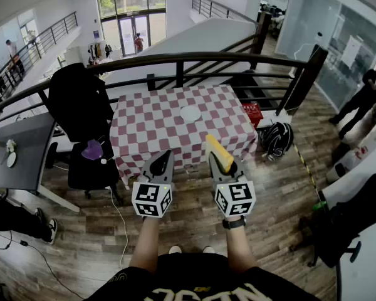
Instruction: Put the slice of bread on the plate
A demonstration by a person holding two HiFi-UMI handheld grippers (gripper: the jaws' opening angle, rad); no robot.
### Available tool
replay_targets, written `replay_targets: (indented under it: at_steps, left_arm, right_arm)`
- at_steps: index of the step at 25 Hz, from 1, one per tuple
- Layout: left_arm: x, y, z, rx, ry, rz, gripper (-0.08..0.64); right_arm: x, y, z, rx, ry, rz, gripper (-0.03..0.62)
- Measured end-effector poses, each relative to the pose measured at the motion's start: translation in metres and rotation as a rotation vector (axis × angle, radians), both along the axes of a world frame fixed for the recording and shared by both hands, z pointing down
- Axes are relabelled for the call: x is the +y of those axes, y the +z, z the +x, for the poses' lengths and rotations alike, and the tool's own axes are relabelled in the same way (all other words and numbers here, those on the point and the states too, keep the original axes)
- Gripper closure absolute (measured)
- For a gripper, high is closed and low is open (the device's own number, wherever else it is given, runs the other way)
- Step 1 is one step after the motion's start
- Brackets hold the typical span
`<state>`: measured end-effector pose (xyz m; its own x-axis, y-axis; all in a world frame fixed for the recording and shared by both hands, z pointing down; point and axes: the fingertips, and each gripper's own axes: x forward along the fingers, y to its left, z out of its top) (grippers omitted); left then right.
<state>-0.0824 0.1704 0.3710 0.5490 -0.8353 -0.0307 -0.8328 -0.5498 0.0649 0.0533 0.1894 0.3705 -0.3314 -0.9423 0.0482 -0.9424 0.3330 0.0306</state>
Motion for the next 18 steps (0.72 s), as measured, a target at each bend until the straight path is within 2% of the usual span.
replay_targets:
  at_steps: [6, 11, 15, 18]
  left_arm:
    - [-0.008, 0.018, -0.02, -0.005, 0.013, -0.019, 0.541]
    - [-0.024, 0.039, -0.038, 0.006, 0.0, -0.064, 0.541]
    - [-0.042, 0.052, -0.038, -0.01, 0.013, -0.085, 0.541]
    - [-0.062, 0.068, -0.042, -0.003, -0.017, -0.117, 0.541]
  right_arm:
    - [-0.01, 0.021, -0.025, -0.003, 0.019, -0.031, 0.488]
    - [-0.023, 0.046, -0.048, 0.005, -0.003, -0.083, 0.488]
    - [-0.05, 0.058, -0.049, -0.024, -0.016, -0.113, 0.488]
    - [-0.079, 0.072, -0.049, -0.033, -0.031, -0.148, 0.486]
